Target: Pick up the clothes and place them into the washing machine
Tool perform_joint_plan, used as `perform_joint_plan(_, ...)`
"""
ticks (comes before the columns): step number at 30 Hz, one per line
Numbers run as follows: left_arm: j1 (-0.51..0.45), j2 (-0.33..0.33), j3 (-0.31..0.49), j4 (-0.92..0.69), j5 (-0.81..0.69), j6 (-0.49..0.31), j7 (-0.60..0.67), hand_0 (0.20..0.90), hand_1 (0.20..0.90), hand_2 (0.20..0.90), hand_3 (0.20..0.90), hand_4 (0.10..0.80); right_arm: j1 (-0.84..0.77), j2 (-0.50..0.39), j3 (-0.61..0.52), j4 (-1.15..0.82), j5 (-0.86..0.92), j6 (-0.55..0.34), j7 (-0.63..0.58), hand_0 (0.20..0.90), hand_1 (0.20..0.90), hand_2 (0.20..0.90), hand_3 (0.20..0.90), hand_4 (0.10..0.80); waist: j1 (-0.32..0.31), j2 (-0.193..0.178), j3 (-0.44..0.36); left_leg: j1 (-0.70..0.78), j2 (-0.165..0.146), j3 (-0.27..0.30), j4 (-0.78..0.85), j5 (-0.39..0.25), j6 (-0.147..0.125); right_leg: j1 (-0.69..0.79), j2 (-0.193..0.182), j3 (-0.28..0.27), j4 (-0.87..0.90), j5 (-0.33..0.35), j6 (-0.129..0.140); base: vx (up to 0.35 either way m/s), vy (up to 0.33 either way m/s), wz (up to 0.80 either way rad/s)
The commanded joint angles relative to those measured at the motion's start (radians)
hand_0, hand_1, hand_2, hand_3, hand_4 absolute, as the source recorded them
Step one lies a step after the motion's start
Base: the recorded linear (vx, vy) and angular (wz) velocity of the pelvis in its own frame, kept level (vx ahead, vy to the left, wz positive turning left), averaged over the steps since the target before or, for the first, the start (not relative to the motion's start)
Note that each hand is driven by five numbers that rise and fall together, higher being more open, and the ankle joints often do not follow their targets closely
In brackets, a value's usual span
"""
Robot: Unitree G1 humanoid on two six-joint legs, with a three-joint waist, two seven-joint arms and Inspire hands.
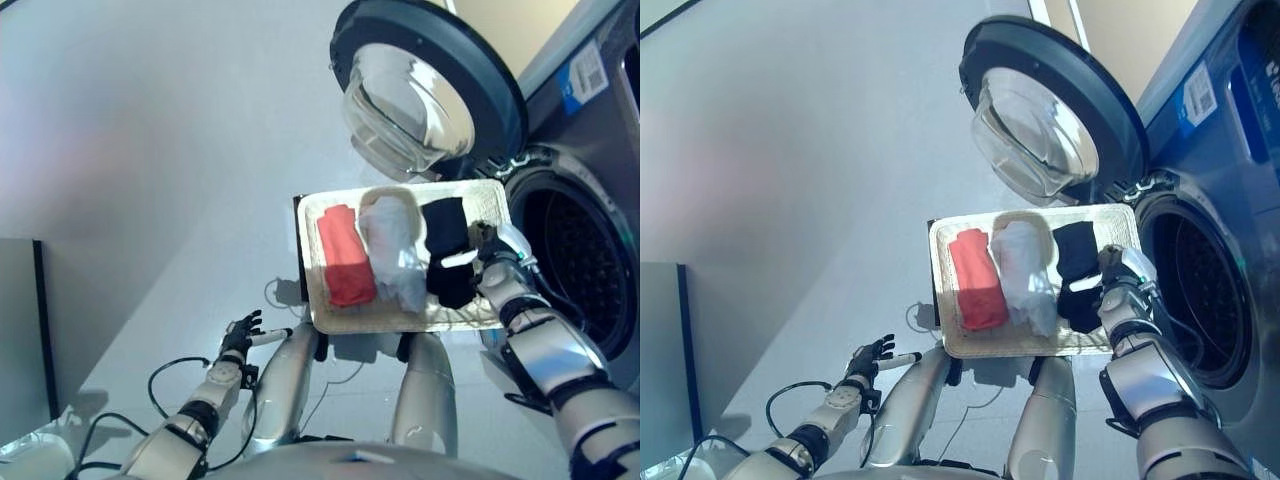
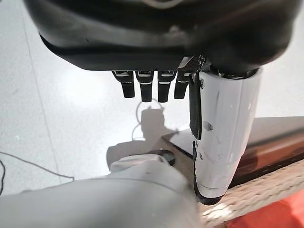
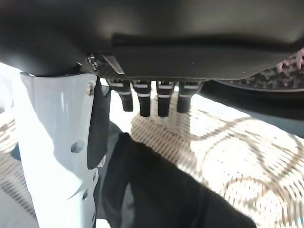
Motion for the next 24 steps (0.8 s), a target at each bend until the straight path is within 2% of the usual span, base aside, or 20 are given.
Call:
perform_joint_plan(1, 0.029, 0.045, 0.015, 0.008, -0.025, -0.013, 0.037, 0.900, 0.900, 0.900, 0.900, 0.800, -0.063, -0.069, 0.066, 0.025, -0.053, 0.003, -0.056, 0.900, 0.900, 0.900, 0.900, 0.800, 0.020, -0.007, -0.023, -0.093, -0.027, -0.027, 0.126, -0.046, -0.040, 0.028, 0.020, 0.002, 0.020, -0.021, 0.006, 0.000, 0.000, 0.00)
perform_joint_plan(16, 0.027, 0.043, 0.016, -0.017, -0.076, -0.026, 0.073, 0.900, 0.900, 0.900, 0.900, 0.800, -0.165, -0.075, 0.132, 0.010, -0.111, 0.024, -0.104, 0.900, 0.900, 0.900, 0.900, 0.800, 0.034, 0.003, -0.001, -0.226, -0.048, -0.033, 0.124, -0.020, -0.037, -0.102, 0.018, 0.003, 0.036, -0.011, -0.002, -0.009, 0.013, 0.02)
perform_joint_plan(17, 0.027, 0.043, 0.014, -0.023, -0.080, -0.028, 0.077, 0.900, 0.900, 0.900, 0.900, 0.800, -0.179, -0.079, 0.140, 0.011, -0.117, 0.027, -0.110, 0.856, 0.856, 0.856, 0.856, 0.769, 0.037, 0.003, 0.001, -0.237, -0.048, -0.036, 0.124, -0.018, -0.037, -0.112, 0.018, 0.002, 0.037, -0.011, -0.002, 0.065, -0.018, 0.03)
perform_joint_plan(18, 0.028, 0.040, 0.012, -0.029, -0.086, -0.028, 0.079, 0.900, 0.900, 0.900, 0.900, 0.800, -0.183, -0.081, 0.145, 0.016, -0.126, 0.030, -0.113, 0.744, 0.744, 0.744, 0.744, 0.688, 0.040, 0.003, 0.003, -0.241, -0.048, -0.040, 0.146, -0.057, -0.039, -0.116, 0.020, 0.006, 0.061, -0.046, 0.005, 0.049, -0.019, 0.04)
perform_joint_plan(19, 0.028, 0.038, 0.007, -0.034, -0.091, -0.028, 0.081, 0.900, 0.900, 0.900, 0.900, 0.800, -0.195, -0.085, 0.152, 0.021, -0.133, 0.034, -0.117, 0.700, 0.700, 0.700, 0.700, 0.657, 0.042, 0.004, 0.007, -0.256, -0.049, -0.041, 0.154, -0.056, -0.038, -0.128, 0.019, 0.006, 0.068, -0.046, 0.005, 0.046, -0.027, 0.05)
perform_joint_plan(20, 0.027, 0.039, 0.003, -0.044, -0.099, -0.031, 0.084, 0.900, 0.900, 0.900, 0.900, 0.800, -0.219, -0.091, 0.166, 0.023, -0.140, 0.039, -0.120, 0.532, 0.532, 0.532, 0.532, 0.537, 0.043, 0.003, 0.012, -0.271, -0.050, -0.044, 0.158, -0.053, -0.037, -0.141, 0.020, 0.004, 0.074, -0.046, 0.004, -0.047, -0.007, 0.04)
perform_joint_plan(21, 0.028, 0.039, -0.001, -0.057, -0.106, -0.032, 0.086, 0.900, 0.900, 0.900, 0.900, 0.800, -0.227, -0.093, 0.171, 0.020, -0.143, 0.039, -0.123, 0.524, 0.524, 0.524, 0.524, 0.531, 0.045, 0.004, 0.014, -0.278, -0.050, -0.046, 0.160, -0.052, -0.036, -0.150, 0.019, 0.004, 0.079, -0.045, 0.004, -0.034, -0.012, 0.03)
perform_joint_plan(23, 0.027, 0.038, -0.007, -0.071, -0.115, -0.034, 0.090, 0.900, 0.900, 0.900, 0.900, 0.800, -0.231, -0.092, 0.173, 0.025, -0.148, 0.044, -0.128, 0.389, 0.389, 0.389, 0.389, 0.435, 0.047, 0.009, 0.018, -0.292, -0.053, -0.051, 0.161, -0.047, -0.036, -0.165, 0.014, 0.001, 0.088, -0.046, 0.004, 0.000, 0.000, 0.00)
perform_joint_plan(24, 0.027, 0.037, -0.010, -0.075, -0.116, -0.032, 0.089, 0.900, 0.900, 0.900, 0.900, 0.800, -0.237, -0.090, 0.175, 0.024, -0.148, 0.044, -0.127, 0.384, 0.384, 0.384, 0.384, 0.431, 0.047, 0.011, 0.019, -0.293, -0.051, -0.052, 0.157, -0.044, -0.037, -0.169, 0.011, 0.000, 0.089, -0.045, 0.005, -0.007, -0.002, 0.03)
